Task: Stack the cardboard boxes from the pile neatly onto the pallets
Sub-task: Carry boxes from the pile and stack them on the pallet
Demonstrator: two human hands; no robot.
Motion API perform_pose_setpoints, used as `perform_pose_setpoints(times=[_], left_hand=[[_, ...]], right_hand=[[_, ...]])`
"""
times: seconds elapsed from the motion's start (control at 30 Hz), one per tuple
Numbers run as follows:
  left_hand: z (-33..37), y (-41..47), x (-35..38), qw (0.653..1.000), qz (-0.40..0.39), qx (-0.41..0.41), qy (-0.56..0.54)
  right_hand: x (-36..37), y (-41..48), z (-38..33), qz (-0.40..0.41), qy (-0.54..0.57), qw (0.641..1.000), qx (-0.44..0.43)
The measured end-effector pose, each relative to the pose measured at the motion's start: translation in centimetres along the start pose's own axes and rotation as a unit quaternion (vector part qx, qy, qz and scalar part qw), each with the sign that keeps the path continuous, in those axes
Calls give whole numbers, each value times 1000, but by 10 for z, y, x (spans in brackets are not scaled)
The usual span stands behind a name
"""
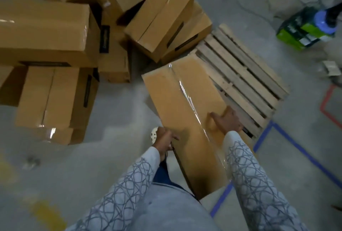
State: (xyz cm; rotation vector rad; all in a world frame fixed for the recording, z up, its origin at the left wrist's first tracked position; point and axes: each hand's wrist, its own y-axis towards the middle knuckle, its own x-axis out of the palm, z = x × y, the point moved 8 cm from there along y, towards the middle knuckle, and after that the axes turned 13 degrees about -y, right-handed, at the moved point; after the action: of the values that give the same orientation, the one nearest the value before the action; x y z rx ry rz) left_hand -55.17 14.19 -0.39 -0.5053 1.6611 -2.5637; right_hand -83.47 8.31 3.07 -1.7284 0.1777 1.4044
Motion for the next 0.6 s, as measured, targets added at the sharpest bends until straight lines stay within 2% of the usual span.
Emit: perform_pose_setpoints(times=[0.17, 0.4, 0.53, 0.6], left_hand=[[-3, 82, 23, 998, 52, -41, 1], [-31, 221, 58, 992, 82, -93, -32], [-54, 301, 67, 992, 88, -79, -54], [-65, 325, 72, 992, 83, -77, -62]], right_hand=[[28, 86, -23, -57, -17, 998, 17], [114, 231, -42, -45, -40, 998, 18], [172, 317, -39, -49, -10, 999, -15], [194, 346, -35, -47, -35, 998, -26]])
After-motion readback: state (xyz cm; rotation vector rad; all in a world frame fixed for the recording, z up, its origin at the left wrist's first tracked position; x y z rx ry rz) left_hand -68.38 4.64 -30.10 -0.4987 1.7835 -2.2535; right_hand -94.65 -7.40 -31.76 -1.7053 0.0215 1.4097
